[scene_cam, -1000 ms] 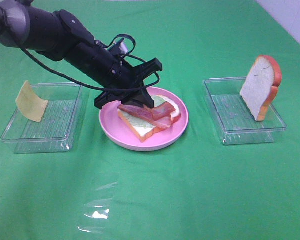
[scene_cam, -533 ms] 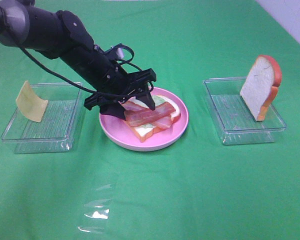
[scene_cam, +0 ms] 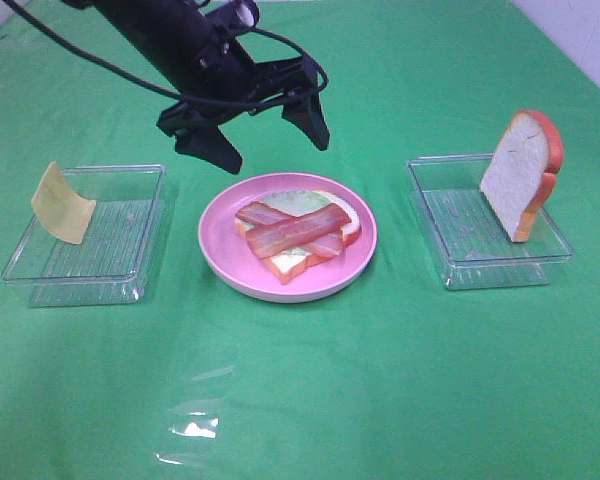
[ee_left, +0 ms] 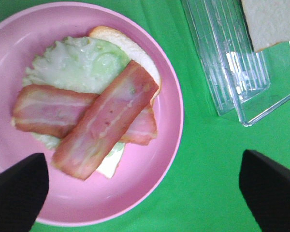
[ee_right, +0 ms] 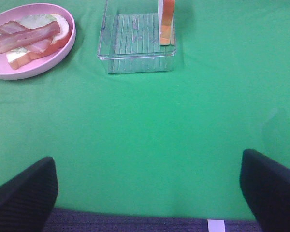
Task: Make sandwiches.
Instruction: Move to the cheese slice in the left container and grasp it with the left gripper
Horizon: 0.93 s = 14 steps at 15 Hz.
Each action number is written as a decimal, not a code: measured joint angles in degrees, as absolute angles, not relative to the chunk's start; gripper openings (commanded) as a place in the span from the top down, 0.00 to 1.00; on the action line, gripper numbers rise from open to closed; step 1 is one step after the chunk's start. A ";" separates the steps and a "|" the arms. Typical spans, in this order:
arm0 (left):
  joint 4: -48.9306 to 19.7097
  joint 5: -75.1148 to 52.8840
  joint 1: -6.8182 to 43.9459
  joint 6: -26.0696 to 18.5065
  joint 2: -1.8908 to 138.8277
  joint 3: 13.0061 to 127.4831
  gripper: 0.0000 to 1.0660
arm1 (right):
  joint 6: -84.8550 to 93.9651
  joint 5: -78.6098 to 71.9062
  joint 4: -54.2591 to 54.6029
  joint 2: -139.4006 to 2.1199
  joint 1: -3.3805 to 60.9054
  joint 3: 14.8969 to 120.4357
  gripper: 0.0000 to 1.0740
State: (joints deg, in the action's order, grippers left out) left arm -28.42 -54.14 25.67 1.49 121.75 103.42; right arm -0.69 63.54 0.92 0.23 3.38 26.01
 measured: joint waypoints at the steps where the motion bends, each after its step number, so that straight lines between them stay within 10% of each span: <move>1: -24.98 -57.81 25.67 2.81 121.24 105.83 0.06 | -0.69 63.54 0.92 0.23 3.38 26.01 0.09; 5: -7.85 -69.04 25.67 4.81 120.49 112.82 0.06 | -0.69 63.54 0.92 0.23 3.38 26.01 0.09; 14: -4.70 -69.39 19.19 5.04 116.08 108.46 0.06 | -0.69 63.54 0.92 0.23 3.38 26.01 0.09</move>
State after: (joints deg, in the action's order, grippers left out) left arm -4.70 -69.39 19.19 5.04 116.08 108.46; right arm -0.69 63.54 0.92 0.23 3.38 26.01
